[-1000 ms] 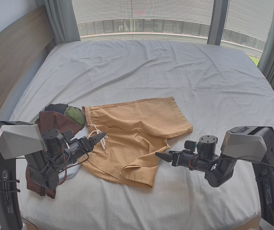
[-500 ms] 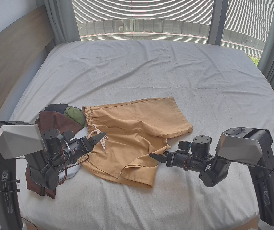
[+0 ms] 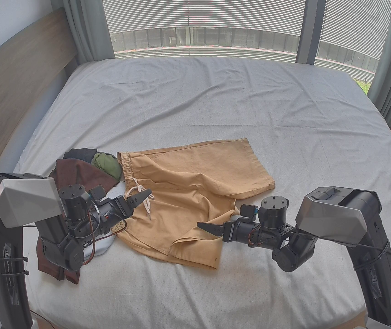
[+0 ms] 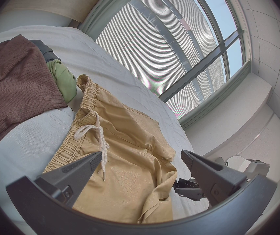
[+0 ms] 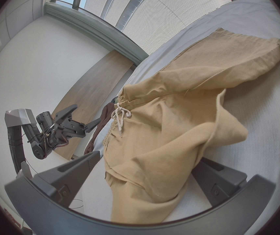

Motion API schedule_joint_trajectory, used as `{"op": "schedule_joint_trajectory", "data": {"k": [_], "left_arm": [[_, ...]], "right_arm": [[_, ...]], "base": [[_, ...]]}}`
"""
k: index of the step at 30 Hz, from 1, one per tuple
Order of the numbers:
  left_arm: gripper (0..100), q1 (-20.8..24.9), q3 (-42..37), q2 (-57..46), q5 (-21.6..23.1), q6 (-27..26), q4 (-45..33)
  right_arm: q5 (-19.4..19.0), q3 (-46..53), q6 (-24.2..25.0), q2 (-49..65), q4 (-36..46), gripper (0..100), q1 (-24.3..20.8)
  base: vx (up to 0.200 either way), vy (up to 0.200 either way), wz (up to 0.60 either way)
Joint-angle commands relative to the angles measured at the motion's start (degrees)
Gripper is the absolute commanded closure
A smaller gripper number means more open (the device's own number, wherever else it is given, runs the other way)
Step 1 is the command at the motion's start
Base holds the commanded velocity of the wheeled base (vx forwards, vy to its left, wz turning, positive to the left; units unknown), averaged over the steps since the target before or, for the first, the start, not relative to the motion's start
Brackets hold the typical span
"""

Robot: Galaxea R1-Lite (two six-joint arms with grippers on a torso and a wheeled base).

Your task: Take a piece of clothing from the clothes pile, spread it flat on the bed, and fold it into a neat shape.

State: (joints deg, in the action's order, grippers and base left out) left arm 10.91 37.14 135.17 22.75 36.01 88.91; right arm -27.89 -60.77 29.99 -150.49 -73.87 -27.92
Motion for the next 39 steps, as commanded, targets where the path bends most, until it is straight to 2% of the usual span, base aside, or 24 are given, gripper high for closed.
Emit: {"op": "schedule_joint_trajectory", "data": {"k": [1,5,8,19,25,35,39], "left_arm": [[0,0.0,0.0,0.0,0.0,0.0,0.0],[0,0.1,0.0,0.0,0.0,0.0,0.0],[0,0.1,0.0,0.0,0.0,0.0,0.0],[0,0.1,0.0,0.4,0.0,0.0,0.0],[0,0.1,0.1,0.5,0.0,0.0,0.0],[0,0.3,0.0,0.8,0.0,0.0,0.1],[0,0.2,0.1,0.8,0.0,0.0,0.0]], "right_arm": [[-0.7,3.0,0.5,1.8,-2.2,0,-0.3],[-3.1,8.9,4.6,5.5,-8.7,0,-0.6],[-3.5,10.8,5.9,6.7,-11.5,0,-0.8],[-4.2,13.7,6.1,9.6,-13.7,0,-0.8],[-4.8,13.8,8.8,11.2,-14.1,0,-0.8],[-4.6,11.2,8.1,4.9,-13.3,0,-0.1],[-4.6,15.2,4.1,4.7,-13.5,0,0.8]], "base": [[0.0,0.0,0.0],[0.0,0.0,0.0],[0.0,0.0,0.0],[0.0,0.0,0.0],[0.0,0.0,0.0],[0.0,0.0,0.0],[0.0,0.0,0.0]]}}
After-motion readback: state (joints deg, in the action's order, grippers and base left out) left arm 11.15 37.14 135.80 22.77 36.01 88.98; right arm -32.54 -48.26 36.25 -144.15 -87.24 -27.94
